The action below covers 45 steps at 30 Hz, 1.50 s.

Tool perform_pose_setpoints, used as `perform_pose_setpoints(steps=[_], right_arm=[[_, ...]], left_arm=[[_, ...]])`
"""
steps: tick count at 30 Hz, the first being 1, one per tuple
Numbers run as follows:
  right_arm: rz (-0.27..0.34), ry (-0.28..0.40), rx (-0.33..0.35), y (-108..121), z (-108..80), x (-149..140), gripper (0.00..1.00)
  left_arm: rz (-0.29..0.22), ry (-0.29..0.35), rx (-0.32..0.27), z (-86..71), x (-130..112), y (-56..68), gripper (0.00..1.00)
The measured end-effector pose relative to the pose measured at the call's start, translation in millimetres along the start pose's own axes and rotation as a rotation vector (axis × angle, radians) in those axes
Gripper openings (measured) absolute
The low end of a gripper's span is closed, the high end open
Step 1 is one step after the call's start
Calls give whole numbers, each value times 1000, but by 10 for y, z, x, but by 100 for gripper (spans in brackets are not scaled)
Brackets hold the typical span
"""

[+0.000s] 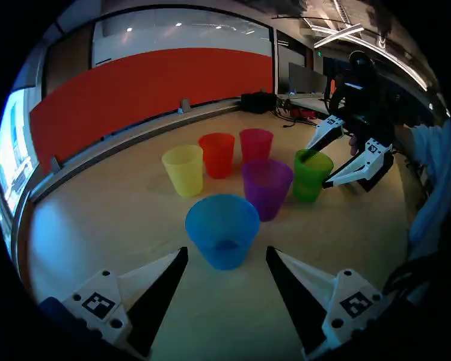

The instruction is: Pour water

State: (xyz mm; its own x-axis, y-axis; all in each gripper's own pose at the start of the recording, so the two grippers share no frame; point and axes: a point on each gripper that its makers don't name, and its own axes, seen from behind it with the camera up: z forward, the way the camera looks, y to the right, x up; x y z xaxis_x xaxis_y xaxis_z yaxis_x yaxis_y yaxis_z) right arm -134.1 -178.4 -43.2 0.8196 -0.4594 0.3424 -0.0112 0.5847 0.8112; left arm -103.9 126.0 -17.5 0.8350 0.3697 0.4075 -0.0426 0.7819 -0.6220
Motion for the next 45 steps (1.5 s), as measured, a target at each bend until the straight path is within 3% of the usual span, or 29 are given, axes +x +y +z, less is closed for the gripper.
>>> perform_pose_setpoints(steps=[15, 30, 36, 45], right_arm=[[29, 22, -68, 73, -298, -91, 100], [59, 101, -177, 157, -751, -37, 100], [89, 188, -270, 264, -955, 161, 100], [138, 358, -481, 649, -1310, 519, 100]], left_arm=[[-37, 40, 61, -170, 3, -108, 97], [-66, 169, 193, -498, 123, -296, 96], [-62, 263, 285, -711, 274, -447, 96], [-64, 383, 437, -1069, 504, -638, 96]])
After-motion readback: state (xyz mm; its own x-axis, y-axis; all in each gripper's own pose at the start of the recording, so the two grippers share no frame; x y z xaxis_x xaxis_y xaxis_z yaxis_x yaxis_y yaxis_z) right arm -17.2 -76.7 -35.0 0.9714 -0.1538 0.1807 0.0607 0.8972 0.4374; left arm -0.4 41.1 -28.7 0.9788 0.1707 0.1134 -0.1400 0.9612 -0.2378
